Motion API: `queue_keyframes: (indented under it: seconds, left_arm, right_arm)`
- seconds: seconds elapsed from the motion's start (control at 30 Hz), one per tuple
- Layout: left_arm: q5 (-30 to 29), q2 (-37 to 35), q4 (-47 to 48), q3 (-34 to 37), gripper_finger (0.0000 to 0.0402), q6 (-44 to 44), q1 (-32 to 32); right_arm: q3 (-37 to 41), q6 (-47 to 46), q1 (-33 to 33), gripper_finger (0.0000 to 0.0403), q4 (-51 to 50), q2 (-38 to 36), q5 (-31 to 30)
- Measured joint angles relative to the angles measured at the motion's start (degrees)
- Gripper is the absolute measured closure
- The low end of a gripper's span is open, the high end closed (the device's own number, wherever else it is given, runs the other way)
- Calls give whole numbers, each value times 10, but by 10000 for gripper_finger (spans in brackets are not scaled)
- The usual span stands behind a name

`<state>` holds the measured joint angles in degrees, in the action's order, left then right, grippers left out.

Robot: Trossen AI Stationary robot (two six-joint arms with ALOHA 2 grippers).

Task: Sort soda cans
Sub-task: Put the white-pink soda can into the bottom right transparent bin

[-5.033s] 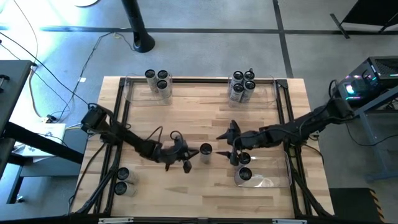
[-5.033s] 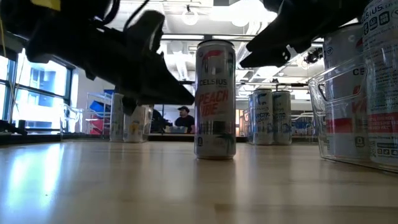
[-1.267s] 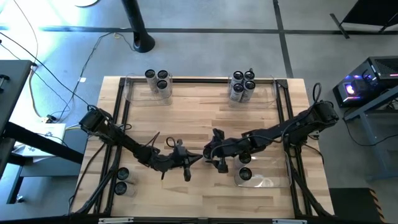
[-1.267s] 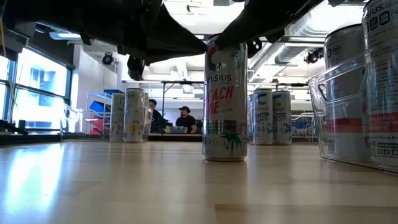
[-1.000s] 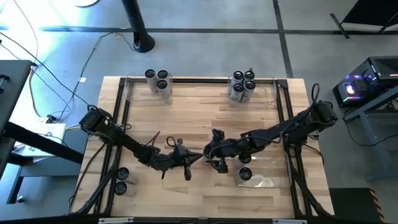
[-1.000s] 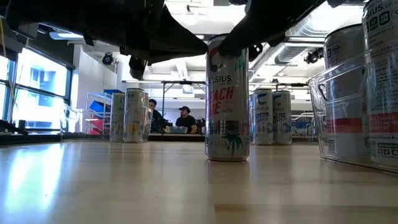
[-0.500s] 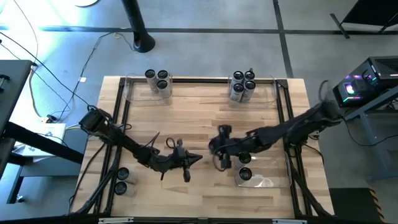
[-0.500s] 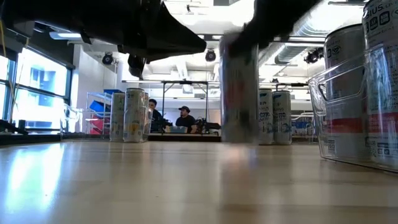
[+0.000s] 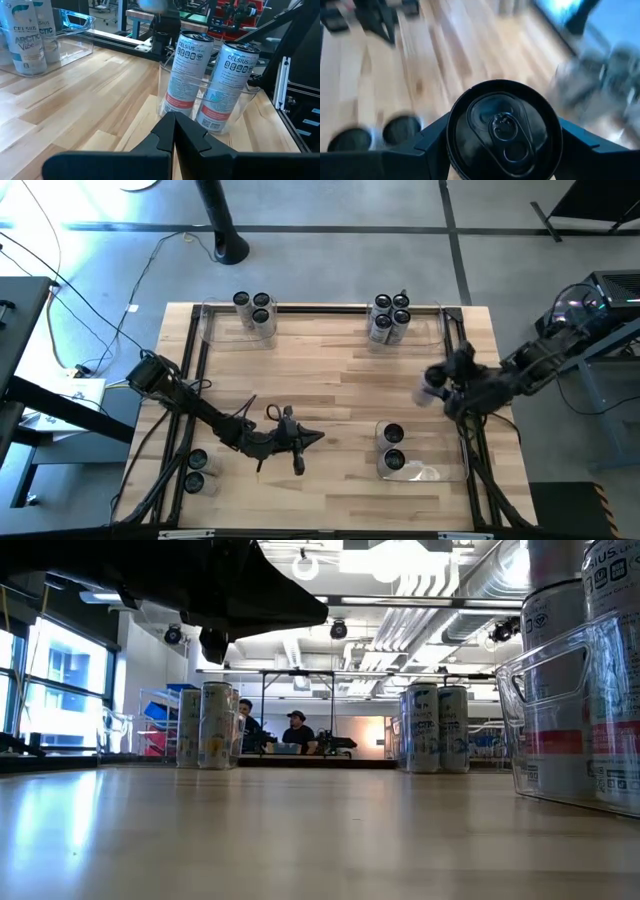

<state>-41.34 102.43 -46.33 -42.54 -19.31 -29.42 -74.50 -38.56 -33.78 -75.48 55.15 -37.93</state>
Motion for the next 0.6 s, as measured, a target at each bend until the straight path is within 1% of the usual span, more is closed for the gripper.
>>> queue_keyframes:
  seconds: [0.1,0.17,0.27,0.37,0.6]
  left_arm:
    - [0,0,0,0,401,0,2]
    - [0,0,0,0,401,0,2]
    - [-1,0,0,0,401,0,2]
    - [-1,0,0,0,401,0,3]
    - [-1,0,-2,0,401,-1,11]
  right_arm:
    - [48,-121,-52,163,-50,-25,18]
    - [92,-159,-89,163,-28,-34,30]
    - [155,-179,-136,163,52,-34,40]
    - [209,-180,-169,163,140,-26,35]
    - [315,-181,-199,163,263,-8,-36]
